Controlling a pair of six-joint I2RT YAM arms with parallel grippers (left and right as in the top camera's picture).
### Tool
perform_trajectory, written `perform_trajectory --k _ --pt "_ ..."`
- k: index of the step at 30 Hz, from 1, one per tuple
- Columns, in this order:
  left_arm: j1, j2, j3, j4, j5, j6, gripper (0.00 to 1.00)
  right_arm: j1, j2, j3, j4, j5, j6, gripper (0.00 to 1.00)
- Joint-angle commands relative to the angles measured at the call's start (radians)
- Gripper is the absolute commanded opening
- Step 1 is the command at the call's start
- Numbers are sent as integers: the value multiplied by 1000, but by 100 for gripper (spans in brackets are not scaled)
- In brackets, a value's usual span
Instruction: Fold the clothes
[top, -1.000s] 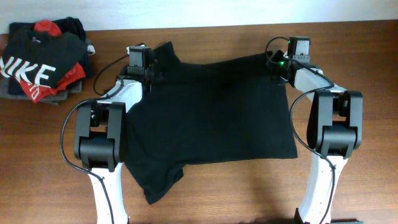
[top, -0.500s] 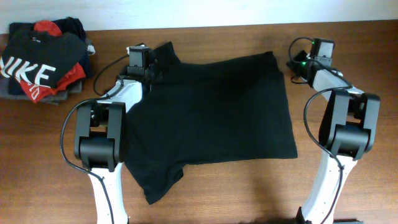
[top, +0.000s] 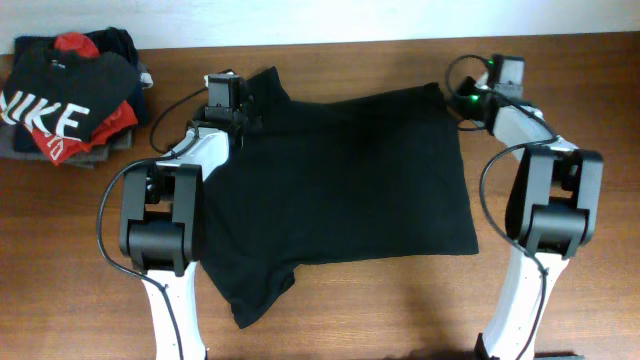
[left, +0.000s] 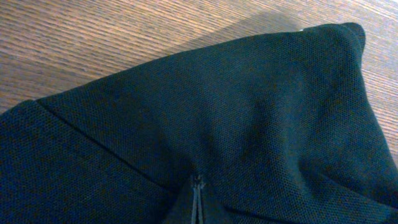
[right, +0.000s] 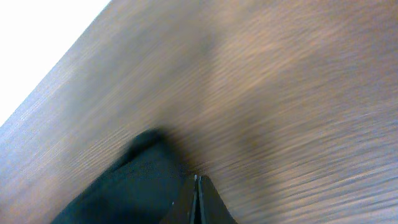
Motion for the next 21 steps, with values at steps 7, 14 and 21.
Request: perform_trajectory --k 7,14,21 --pt "-7 -16 5 -16 0 20 0 146 -60 36 -59 52 -26 4" --pt "-8 -16 5 -19 0 20 0 177 -41 35 -88 143 -11 4" --pt "-8 -16 5 -20 0 20 0 146 34 35 -83 150 58 4"
